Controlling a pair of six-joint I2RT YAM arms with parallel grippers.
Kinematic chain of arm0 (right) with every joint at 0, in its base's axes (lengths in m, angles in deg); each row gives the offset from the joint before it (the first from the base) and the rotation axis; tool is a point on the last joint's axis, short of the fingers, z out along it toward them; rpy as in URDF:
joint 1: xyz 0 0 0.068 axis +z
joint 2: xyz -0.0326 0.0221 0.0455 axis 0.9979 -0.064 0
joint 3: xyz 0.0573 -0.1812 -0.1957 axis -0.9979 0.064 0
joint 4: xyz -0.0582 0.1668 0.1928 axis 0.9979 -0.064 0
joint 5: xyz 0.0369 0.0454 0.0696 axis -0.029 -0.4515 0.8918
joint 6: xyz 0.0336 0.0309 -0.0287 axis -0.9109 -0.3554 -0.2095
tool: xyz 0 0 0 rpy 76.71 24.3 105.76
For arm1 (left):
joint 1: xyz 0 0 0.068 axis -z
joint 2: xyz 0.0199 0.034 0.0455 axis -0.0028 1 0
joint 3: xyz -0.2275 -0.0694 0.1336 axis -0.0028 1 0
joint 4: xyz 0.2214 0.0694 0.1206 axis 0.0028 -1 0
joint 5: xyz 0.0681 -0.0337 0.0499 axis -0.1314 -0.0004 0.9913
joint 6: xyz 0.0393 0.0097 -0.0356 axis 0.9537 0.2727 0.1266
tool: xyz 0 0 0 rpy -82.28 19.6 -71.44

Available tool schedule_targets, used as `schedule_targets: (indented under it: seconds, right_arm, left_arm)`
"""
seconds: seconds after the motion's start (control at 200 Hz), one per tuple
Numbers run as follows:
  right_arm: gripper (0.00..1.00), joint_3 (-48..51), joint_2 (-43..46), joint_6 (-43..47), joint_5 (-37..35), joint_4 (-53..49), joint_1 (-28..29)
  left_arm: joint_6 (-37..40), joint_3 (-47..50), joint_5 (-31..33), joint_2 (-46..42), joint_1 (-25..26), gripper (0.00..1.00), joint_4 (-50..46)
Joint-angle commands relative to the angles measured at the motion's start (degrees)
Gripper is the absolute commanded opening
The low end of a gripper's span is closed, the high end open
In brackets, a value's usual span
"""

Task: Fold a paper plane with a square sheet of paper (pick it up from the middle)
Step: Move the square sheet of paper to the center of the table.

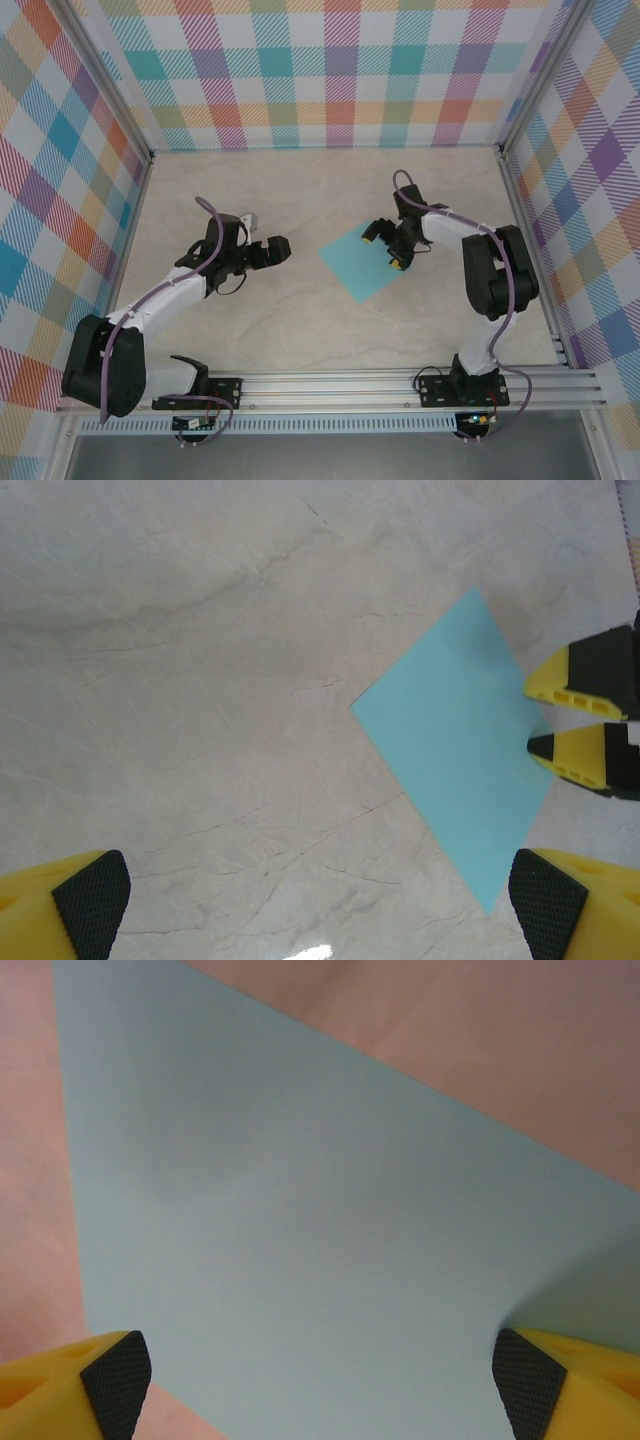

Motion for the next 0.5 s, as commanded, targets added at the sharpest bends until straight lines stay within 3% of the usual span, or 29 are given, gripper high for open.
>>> schedule_targets:
  seconds: [0.0,0.21,0.495]
  right_arm:
    - [0.93,0.1,2.8,1.9,-3.6,-1.5,0.4]
    - [0.87,-6.1,-0.4,13.9,-5.1,-6.6,-0.3]
    - [0.84,-2.3,-1.9,15.7,-4.7,-6.3,-1.9]
  left_arm:
    - [0.0,1.0,-0.4,-2.3,1.0,1.0,-0.7]
    - [0.1,1.3,-3.1,-2.8,2.0,1.0,-0.5]
    - [-0.4,1.9,-1.9,-4.6,4.9,1.0,-1.8]
